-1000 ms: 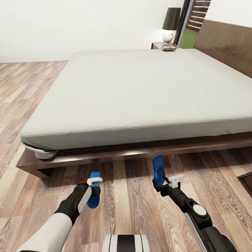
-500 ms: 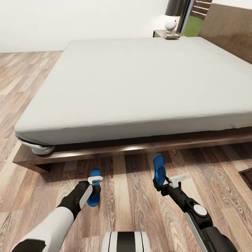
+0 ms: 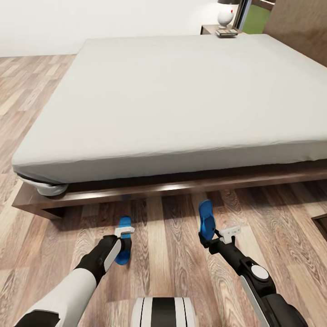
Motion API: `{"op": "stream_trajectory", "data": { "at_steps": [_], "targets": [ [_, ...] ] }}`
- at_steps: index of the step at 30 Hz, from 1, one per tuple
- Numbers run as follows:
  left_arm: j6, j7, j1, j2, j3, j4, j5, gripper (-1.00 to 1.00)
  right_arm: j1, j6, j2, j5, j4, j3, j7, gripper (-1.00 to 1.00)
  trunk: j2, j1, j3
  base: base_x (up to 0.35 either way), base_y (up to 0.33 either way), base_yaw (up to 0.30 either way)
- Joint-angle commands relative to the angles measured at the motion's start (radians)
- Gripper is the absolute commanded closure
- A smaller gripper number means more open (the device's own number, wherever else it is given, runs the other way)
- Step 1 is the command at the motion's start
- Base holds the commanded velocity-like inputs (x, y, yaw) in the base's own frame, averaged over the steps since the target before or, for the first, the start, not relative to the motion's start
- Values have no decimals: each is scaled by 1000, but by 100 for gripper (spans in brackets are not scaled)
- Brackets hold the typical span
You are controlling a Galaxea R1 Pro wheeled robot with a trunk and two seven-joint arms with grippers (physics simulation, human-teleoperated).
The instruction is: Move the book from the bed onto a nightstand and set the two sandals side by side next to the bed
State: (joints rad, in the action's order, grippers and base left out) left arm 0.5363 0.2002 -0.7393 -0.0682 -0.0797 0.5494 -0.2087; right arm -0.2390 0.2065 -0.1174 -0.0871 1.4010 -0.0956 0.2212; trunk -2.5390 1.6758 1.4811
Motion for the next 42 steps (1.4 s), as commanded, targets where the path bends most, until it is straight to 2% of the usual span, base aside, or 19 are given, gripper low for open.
{"op": "stream_trajectory", "data": {
  "at_steps": [1, 4, 6, 9, 15, 19, 21, 36, 42],
  "targets": [
    [-19, 8, 0, 1, -5, 1, -11, 100, 0, 6, -1, -10, 1, 0, 0, 100, 0, 0, 1, 0, 0, 0],
    [-80, 7, 0, 1, -5, -2, -11, 100, 0, 6, -1, -10, 1, 0, -1, 100, 0, 0, 1, 0, 0, 0],
    [-93, -2, 0, 1, -5, -3, -11, 100, 0, 7, -1, -10, 1, 0, -1, 100, 0, 0, 1, 0, 0, 0],
    [-100, -53, 0, 1, -5, -4, -11, 100, 0, 7, -1, -10, 1, 0, -1, 100, -1, 1, 12, 0, 0, 0],
    [-108, -107, 0, 2, -5, -5, -13, 100, 0, 6, -1, -10, 1, -1, -1, 100, -2, 4, 35, 0, 0, 0],
    [-187, -133, 1, 4, -5, -16, -11, 100, 0, 6, -1, -10, 1, -1, -2, 100, -3, 6, 51, 0, 0, 0],
    [-197, -135, 1, 6, -5, -18, -11, 100, 0, 6, 0, -10, 0, -1, -2, 100, -4, 7, 59, 0, 0, 0],
    [-203, -134, 3, 8, 0, -15, -18, 100, 0, 1, -1, -10, 0, -1, -2, 100, -4, 7, 63, 57, 0, 0],
    [-203, -134, 3, 9, 1, -12, -18, 100, 0, 0, -1, -10, 0, -1, -2, 100, -5, 10, 86, 3, 0, 0]
  ]
}}
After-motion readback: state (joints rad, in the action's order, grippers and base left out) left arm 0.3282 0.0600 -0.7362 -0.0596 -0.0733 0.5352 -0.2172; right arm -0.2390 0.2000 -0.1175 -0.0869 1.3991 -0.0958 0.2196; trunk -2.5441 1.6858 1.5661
